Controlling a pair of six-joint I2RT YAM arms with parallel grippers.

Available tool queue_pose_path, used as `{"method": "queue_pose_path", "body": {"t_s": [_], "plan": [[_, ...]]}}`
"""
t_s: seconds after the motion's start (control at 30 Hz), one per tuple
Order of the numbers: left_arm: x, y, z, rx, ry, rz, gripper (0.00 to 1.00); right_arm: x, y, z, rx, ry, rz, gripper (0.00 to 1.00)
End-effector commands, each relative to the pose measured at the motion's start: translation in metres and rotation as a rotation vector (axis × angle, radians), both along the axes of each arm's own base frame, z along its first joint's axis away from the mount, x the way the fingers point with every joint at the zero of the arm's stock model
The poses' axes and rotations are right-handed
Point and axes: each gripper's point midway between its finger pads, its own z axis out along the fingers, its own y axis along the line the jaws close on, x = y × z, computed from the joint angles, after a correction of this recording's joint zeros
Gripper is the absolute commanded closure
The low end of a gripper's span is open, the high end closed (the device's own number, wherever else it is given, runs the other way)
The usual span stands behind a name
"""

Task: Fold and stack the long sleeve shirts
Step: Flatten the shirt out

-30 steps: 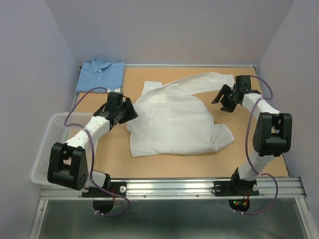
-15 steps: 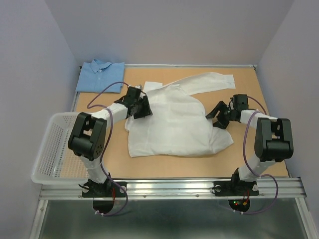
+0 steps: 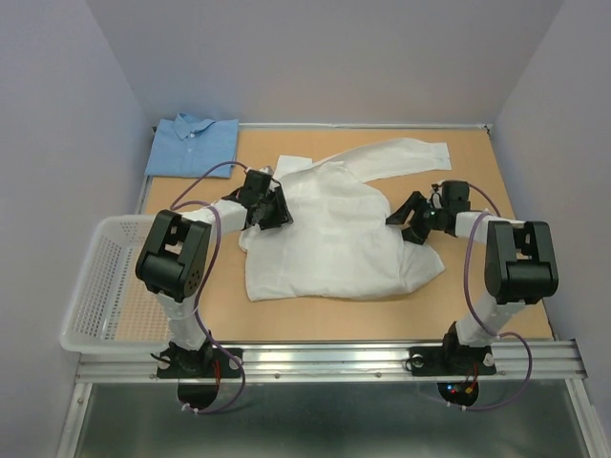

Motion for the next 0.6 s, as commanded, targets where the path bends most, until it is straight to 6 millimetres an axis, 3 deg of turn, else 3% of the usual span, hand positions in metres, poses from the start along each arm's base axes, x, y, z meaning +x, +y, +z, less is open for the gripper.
{"method": "queue_pose_path", "body": {"t_s": [0.0,0.13,0.23,0.3,0.4,0.47,0.57], "plan": [[-0.019,0.004,-0.011,0.008,0.054,-0.002,0.46,0.02,0.016,0.006,0.022,-0.069,0.031,0.31],[-0.027,0.005,-0.015,0.008,0.07,-0.001,0.47,0.035,0.014,0.002,0.02,-0.093,0.008,0.36],[-0.034,0.008,-0.017,0.009,0.078,0.003,0.48,0.047,0.015,0.003,0.017,-0.132,0.008,0.46],[-0.038,0.01,-0.016,0.01,0.079,0.007,0.49,0.053,0.024,0.007,0.014,-0.164,0.034,0.5],[-0.045,0.014,-0.018,0.016,0.088,0.013,0.49,0.061,0.026,0.007,-0.003,-0.19,0.052,0.79],[-0.049,0.016,-0.021,0.021,0.094,0.015,0.49,0.07,0.025,0.023,-0.014,-0.245,0.058,0.99],[-0.049,0.018,-0.019,0.024,0.088,0.02,0.5,0.085,0.018,0.055,-0.08,-0.328,0.059,0.99]]}}
